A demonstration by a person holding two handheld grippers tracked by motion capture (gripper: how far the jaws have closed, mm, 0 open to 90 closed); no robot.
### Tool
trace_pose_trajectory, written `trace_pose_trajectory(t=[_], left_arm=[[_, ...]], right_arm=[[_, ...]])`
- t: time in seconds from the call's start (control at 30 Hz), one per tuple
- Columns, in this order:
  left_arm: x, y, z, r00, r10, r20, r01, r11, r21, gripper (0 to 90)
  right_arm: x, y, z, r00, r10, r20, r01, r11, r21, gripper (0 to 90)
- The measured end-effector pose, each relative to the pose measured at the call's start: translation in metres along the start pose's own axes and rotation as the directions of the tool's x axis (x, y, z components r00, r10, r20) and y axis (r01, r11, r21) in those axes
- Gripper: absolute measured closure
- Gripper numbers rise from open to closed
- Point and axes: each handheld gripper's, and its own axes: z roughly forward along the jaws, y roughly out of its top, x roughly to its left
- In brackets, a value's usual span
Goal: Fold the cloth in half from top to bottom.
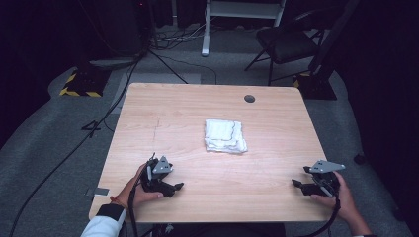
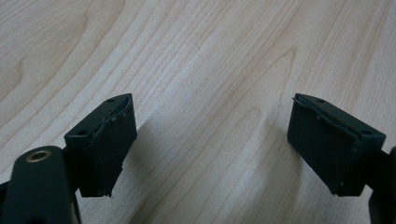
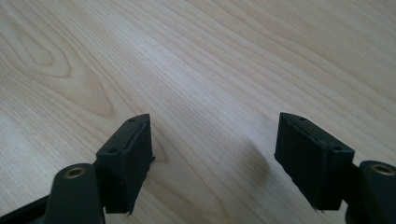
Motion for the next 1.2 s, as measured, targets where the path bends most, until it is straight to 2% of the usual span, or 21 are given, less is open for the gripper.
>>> trace_pose_trajectory(t=[0.07, 0.1, 0.13, 0.17, 0.33, 1.2], left_arm=[[0.000, 0.000, 0.000, 1.0000, 0.000, 0.000, 0.000, 1.0000, 0.000, 16.0], [0.000, 0.000, 0.000, 1.0000, 0.000, 0.000, 0.000, 1.0000, 0.000, 16.0], [0.000, 0.000, 0.000, 1.0000, 0.000, 0.000, 0.000, 1.0000, 0.000, 16.0], [0.000, 0.000, 0.000, 1.0000, 0.000, 0.000, 0.000, 1.0000, 0.000, 16.0], [0.000, 0.000, 0.000, 1.0000, 0.000, 0.000, 0.000, 1.0000, 0.000, 15.9], [0.000, 0.000, 0.000, 1.0000, 0.001, 0.000, -0.001, 1.0000, 0.001, 15.8]], right_arm=[[-0.003, -0.008, -0.002, 0.9989, 0.043, -0.019, -0.043, 0.999, -0.024, 26.1], [-0.005, -0.015, -0.003, 0.9965, 0.081, -0.019, -0.082, 0.996, -0.047, 23.5], [-0.005, -0.015, -0.003, 0.9965, 0.081, -0.019, -0.082, 0.996, -0.047, 23.5], [-0.008, -0.021, -0.004, 0.9930, 0.115, -0.028, -0.116, 0.990, -0.075, 23.0], [-0.006, -0.024, -0.004, 0.9908, 0.136, -0.003, -0.135, 0.987, -0.086, 20.1], [-0.007, -0.023, -0.004, 0.9895, 0.145, 0.001, -0.144, 0.986, -0.085, 20.0]])
